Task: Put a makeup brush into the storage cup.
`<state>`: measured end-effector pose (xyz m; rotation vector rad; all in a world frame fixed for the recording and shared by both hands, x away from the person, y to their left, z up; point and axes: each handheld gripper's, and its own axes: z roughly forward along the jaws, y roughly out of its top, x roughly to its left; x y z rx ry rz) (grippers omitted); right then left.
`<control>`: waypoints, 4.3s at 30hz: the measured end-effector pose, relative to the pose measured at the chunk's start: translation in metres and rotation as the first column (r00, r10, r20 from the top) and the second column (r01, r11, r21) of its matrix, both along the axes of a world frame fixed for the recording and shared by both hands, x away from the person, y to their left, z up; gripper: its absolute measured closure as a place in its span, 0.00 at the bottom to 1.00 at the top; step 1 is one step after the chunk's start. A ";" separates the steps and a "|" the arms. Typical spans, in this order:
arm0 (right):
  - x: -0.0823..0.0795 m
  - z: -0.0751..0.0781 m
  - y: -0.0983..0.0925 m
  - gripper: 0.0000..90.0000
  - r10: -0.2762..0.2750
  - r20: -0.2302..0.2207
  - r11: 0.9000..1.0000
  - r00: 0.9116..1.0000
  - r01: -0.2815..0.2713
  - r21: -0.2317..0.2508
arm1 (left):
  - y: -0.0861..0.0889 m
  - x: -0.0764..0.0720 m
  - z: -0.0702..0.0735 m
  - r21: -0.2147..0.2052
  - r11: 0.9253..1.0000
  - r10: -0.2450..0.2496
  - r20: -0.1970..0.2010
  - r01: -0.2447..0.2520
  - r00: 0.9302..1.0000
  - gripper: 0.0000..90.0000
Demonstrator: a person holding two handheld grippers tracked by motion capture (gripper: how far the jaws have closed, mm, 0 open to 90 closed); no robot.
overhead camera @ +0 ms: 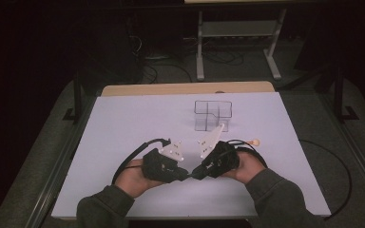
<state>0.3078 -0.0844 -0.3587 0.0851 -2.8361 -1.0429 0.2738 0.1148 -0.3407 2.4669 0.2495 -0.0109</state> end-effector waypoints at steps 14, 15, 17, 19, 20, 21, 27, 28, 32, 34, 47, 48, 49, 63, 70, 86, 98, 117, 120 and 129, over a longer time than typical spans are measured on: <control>-0.003 -0.003 -0.001 0.93 0.029 0.015 1.000 0.999 -0.029 -0.008 | 0.006 0.001 -0.006 -0.005 0.999 -0.032 -0.022 0.032 0.999 0.80; -0.003 -0.003 -0.001 0.93 0.028 0.015 1.000 0.999 -0.028 -0.007 | 0.008 0.001 -0.007 -0.012 1.000 -0.025 -0.026 0.024 0.999 0.78; -0.003 -0.002 -0.004 0.93 0.018 0.016 1.000 1.000 -0.018 -0.002 | 0.013 0.000 -0.007 -0.016 1.000 -0.016 -0.027 0.016 1.000 0.75; -0.003 0.000 -0.007 0.93 0.008 0.019 1.000 1.000 -0.008 0.000 | 0.019 0.000 -0.009 -0.033 0.999 0.000 -0.029 -0.001 1.000 0.74; -0.003 0.000 -0.008 0.93 0.009 0.022 1.000 1.000 -0.009 0.006 | 0.021 0.000 -0.009 -0.029 1.000 0.000 -0.033 -0.001 0.999 0.74; -0.003 0.000 -0.009 0.93 0.001 0.019 1.000 1.000 -0.001 0.003 | 0.024 0.000 -0.010 -0.033 0.999 0.004 -0.034 -0.005 0.999 0.74; -0.004 0.000 -0.014 0.93 -0.014 0.025 1.000 1.000 0.014 0.012 | 0.038 -0.003 -0.013 -0.047 0.998 0.029 -0.036 -0.031 0.999 0.73; -0.004 0.000 -0.015 0.93 -0.014 0.028 1.000 1.000 0.013 0.016 | 0.039 -0.003 -0.013 -0.045 0.999 0.029 -0.034 -0.030 0.999 0.73; -0.004 0.001 -0.016 0.93 -0.014 0.040 1.000 0.999 0.013 0.027 | 0.040 -0.003 -0.016 -0.046 0.998 0.029 -0.030 -0.031 0.999 0.75; -0.005 0.001 -0.017 0.93 -0.015 0.039 0.999 0.999 0.014 0.030 | 0.040 -0.002 -0.016 -0.036 0.999 0.022 -0.029 -0.023 0.999 0.78; -0.006 -0.009 -0.025 0.93 -0.026 0.017 0.999 1.000 0.026 0.047 | 0.029 -0.002 -0.014 -0.009 1.000 -0.019 -0.018 0.018 1.000 0.93; -0.006 -0.010 -0.025 0.93 -0.022 0.021 0.999 1.000 0.021 0.048 | 0.028 -0.002 -0.013 -0.005 1.000 -0.021 -0.020 0.021 1.000 0.93; -0.007 -0.011 -0.025 0.93 -0.026 0.018 0.999 1.000 0.025 0.047 | 0.028 -0.002 -0.012 0.000 1.000 -0.027 -0.016 0.027 0.999 0.93; -0.007 -0.014 -0.028 0.93 -0.019 0.010 0.997 1.000 0.018 0.069 | 0.026 -0.002 -0.001 -0.018 0.999 -0.036 -0.014 0.036 0.999 0.93; -0.006 -0.015 -0.026 0.93 -0.013 0.007 0.998 1.000 0.013 0.066 | 0.027 -0.002 0.005 -0.028 0.999 -0.040 -0.008 0.039 0.999 0.93; -0.008 -0.023 -0.011 0.92 0.003 0.024 1.000 1.000 -0.003 0.019 | 0.020 -0.002 0.021 0.002 0.999 -0.040 -0.004 0.040 0.999 0.93; -0.008 -0.003 -0.002 0.76 -0.035 0.010 0.998 0.999 0.035 0.052 | 0.009 -0.001 0.022 0.047 0.998 -0.053 0.002 0.052 0.999 0.94; -0.009 0.000 0.012 0.92 0.007 -0.030 1.000 1.000 -0.006 0.021 | 0.007 -0.001 0.023 0.048 0.997 -0.061 0.002 0.061 0.998 0.92; -0.008 0.001 0.012 0.92 0.000 -0.020 1.000 1.000 0.001 0.019 | 0.008 0.000 0.023 0.046 0.997 -0.061 -0.008 0.062 0.998 0.85; -0.003 0.000 0.005 0.92 -0.016 -0.013 1.000 1.000 0.016 0.017 | 0.021 -0.001 0.021 0.011 1.000 -0.014 -0.016 0.015 1.000 0.71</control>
